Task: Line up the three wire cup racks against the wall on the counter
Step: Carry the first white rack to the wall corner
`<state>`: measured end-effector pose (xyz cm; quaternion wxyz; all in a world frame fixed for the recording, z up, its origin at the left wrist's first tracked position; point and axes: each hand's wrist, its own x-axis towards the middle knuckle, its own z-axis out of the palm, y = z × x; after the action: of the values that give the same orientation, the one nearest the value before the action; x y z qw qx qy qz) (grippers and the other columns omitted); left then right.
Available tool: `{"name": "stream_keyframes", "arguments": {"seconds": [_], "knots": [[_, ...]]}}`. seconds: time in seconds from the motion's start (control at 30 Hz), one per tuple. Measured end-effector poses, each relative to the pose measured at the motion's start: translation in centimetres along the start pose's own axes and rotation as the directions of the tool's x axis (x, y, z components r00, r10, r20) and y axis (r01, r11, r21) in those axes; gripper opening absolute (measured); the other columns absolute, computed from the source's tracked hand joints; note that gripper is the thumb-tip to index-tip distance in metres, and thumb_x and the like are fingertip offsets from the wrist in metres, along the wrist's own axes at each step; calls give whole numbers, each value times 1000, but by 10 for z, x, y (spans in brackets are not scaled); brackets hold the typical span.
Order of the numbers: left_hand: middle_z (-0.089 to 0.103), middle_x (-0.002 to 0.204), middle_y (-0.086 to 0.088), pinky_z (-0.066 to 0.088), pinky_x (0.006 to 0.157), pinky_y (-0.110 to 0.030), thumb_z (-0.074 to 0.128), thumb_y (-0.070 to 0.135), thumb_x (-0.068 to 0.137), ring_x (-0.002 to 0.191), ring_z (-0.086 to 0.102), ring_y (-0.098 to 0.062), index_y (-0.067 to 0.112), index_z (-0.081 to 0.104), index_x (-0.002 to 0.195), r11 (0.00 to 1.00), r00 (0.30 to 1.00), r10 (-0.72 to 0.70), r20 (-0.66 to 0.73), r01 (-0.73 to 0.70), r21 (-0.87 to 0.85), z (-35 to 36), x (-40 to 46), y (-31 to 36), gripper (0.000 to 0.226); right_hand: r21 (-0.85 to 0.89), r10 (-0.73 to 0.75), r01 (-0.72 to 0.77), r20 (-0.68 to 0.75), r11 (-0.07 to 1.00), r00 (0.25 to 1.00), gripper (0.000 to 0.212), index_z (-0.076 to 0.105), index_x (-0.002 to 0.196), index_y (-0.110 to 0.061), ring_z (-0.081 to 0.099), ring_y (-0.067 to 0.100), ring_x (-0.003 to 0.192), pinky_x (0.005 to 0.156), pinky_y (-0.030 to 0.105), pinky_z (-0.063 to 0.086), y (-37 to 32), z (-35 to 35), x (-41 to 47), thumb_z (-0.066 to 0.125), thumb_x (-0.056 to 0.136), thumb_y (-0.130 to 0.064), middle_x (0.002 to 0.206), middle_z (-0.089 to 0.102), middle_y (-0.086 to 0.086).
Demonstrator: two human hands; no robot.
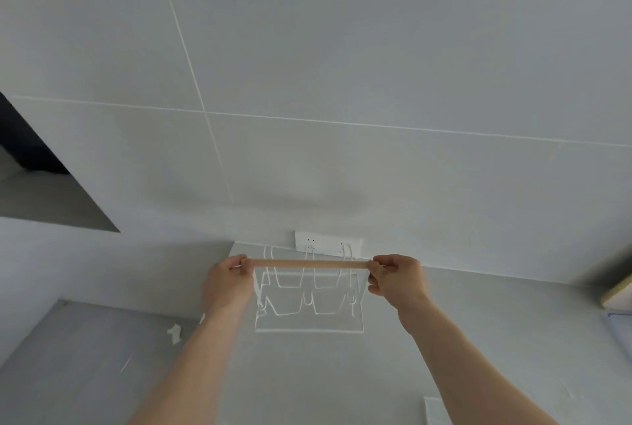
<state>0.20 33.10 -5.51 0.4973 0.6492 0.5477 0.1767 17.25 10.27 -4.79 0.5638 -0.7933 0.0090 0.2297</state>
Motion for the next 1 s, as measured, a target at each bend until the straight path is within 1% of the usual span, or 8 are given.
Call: {"name": "stream_keyframes", "arguments": {"seconds": [0.07,0.13,0.2,0.3,0.4,0.67,0.83,1.0], "knots": [[82,98,-9,58,94,-45,63,35,89,97,76,-32,19,77,111,1000,1000,4,-18,-3,22,-16,17,5,30,-7,16,-16,3,1000,1000,13,74,103,-5,72,23,66,85,48,65,-3,31,5,74,91,-11,76,75,10],[82,102,-11,57,96,-45,63,31,93,101,74,-33,16,77,113,999,999,18,-33,-17,31,-25,36,7,28,-8,32,-32,7,999,999,16,74,106,-5,72,22,66,86,49,65,-7,55,10,72,92,-11,82,75,10],[80,110,-13,54,99,-43,63,28,95,108,72,-33,14,76,117,999,999,19,-39,-18,31,-32,51,9,29,-8,51,-51,6,999,999,16,74,107,-5,72,21,64,86,49,65,-9,77,16,70,92,-12,87,75,10],[75,123,-13,48,103,-39,63,27,97,120,66,-31,11,70,128,1000,999,-5,-38,5,-2,-38,70,12,36,-15,57,-57,5,998,998,16,74,105,-6,71,19,61,87,50,65,-11,101,24,69,92,-13,87,75,8],[72,131,-12,46,105,-37,63,26,98,124,64,-29,12,65,136,999,1000,-19,-22,18,-46,-40,83,14,41,-35,56,-56,-2,998,998,21,72,111,-8,72,17,62,89,50,64,-14,117,33,68,93,-17,94,76,9],[70,134,-8,45,104,-36,64,24,97,126,63,-26,14,64,137,998,1000,-7,20,8,-63,-42,100,22,41,5,44,-44,-32,999,999,32,69,123,-8,71,21,70,93,51,62,-27,134,40,69,94,-21,90,74,3],[69,136,-4,46,105,-37,63,26,97,126,62,-25,18,61,140,998,999,0,50,3,-65,-44,102,22,43,15,69,-69,-21,998,997,37,67,126,-8,70,18,69,95,50,61,-30,135,36,68,93,-24,96,72,5],[63,143,-4,41,96,-30,59,30,100,131,57,-23,21,48,151,998,994,12,105,-5,-64,-44,97,25,54,57,89,-89,9,994,996,45,62,135,-9,67,14,70,98,49,60,-35,135,28,66,94,-28,98,69,1]]}}
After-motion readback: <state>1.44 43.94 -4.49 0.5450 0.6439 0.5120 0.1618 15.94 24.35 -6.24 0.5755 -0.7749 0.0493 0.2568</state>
